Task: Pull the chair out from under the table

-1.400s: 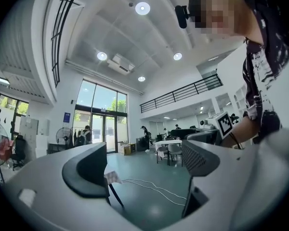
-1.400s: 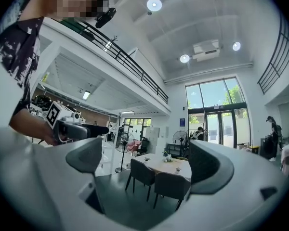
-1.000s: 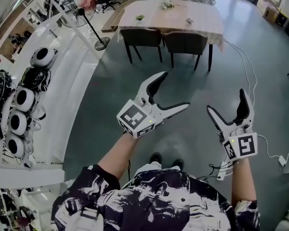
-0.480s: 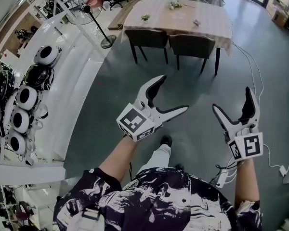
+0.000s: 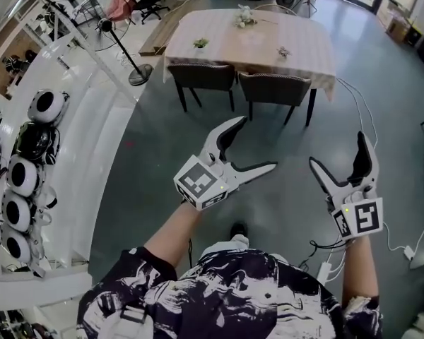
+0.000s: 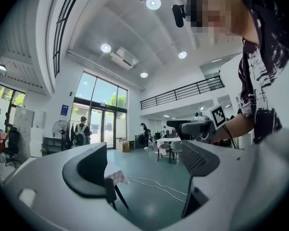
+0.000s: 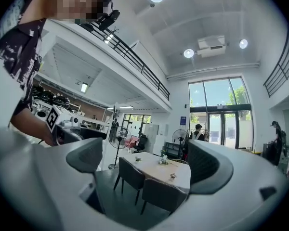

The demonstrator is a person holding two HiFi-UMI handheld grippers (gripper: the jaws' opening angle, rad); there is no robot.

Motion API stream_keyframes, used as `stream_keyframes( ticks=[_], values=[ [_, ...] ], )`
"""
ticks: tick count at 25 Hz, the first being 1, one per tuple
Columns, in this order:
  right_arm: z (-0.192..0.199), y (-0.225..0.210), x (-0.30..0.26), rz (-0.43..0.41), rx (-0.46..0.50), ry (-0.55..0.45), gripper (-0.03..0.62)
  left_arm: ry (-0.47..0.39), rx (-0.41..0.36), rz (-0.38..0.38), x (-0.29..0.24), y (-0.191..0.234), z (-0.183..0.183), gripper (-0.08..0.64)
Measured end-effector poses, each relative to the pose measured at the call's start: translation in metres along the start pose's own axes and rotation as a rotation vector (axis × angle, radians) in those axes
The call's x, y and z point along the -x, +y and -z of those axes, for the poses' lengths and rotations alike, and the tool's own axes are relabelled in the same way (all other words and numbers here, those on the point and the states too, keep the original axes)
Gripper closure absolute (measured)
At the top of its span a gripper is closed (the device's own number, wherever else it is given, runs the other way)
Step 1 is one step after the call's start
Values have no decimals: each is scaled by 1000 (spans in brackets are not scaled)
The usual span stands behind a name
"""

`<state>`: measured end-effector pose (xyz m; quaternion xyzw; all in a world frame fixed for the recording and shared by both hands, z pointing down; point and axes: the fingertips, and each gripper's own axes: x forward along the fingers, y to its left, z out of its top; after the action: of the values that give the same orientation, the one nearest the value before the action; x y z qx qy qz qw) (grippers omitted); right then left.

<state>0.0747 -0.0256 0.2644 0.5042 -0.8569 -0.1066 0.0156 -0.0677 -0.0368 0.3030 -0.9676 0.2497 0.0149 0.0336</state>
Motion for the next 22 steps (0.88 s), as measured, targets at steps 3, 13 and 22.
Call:
stream_keyframes(
  ticks=[3,13,22],
  values=[
    [6,-15,-25,18,8,16,94,0,-10,16,-19,32,1,97],
    [34,-90,-76,-11,1,43,94,28,-20,-13,-90,89,6,97],
    [66,-156,-133,-119,6,31,94,88,-40,-91,-150,137,21,97]
  ],
)
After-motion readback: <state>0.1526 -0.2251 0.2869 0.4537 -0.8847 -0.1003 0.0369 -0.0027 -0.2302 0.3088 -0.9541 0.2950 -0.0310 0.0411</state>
